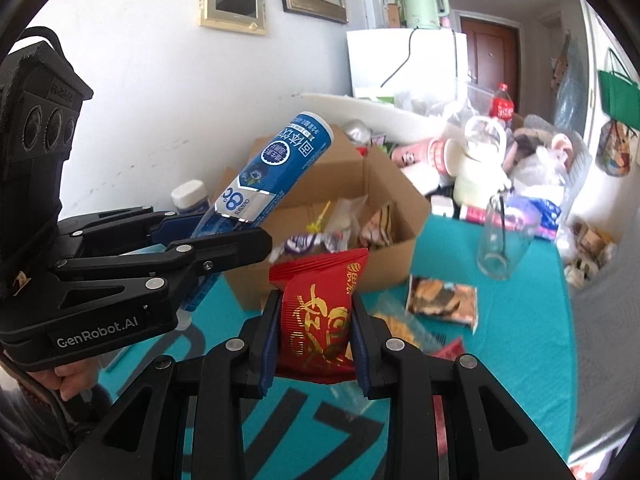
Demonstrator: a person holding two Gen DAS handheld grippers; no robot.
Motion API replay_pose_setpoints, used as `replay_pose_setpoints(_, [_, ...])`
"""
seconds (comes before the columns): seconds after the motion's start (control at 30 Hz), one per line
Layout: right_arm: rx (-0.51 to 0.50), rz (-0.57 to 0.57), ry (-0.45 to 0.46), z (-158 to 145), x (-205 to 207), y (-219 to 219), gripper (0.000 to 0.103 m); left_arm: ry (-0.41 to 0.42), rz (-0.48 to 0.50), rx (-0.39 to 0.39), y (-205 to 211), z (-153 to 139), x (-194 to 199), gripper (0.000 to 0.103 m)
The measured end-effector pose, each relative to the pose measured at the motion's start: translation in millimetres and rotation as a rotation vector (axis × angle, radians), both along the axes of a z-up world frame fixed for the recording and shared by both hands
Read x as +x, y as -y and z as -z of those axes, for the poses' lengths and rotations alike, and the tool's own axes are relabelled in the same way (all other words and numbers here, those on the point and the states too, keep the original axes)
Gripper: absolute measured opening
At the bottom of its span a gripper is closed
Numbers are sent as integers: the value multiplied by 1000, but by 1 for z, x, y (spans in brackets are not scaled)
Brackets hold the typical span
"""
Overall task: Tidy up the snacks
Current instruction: 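Lift the tube and red candy and carry both over the box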
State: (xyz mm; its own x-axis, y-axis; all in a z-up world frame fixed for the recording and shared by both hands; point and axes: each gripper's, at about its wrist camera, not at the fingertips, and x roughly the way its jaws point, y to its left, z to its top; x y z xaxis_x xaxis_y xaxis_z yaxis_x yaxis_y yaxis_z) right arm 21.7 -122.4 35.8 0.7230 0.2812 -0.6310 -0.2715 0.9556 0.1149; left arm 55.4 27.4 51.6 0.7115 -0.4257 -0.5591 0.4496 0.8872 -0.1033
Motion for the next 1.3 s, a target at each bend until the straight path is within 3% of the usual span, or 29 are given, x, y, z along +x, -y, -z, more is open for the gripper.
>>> replay_pose_setpoints(0.33, [-17,-42,94,-36,44,-7,30,62,-64,-74,-23,-32,43,28])
replay_pose_setpoints(0.67, [-4,-81,148,-54,102,-16,30,114,-159,-76,-44,-44,91,28])
replay_pose_setpoints(0.87, [20,-102,158,-56,133,-22,30,110,-218,-74,-58,-39,122,28])
replay_pose_setpoints(1.07, [35,-112,99,-41,164,-27,31,86,-244,-60,-62,-20,144,28])
replay_pose_setpoints(1.3, [52,-96,32,-13,193,-25,31,0,-258,-19,-63,9,176,28])
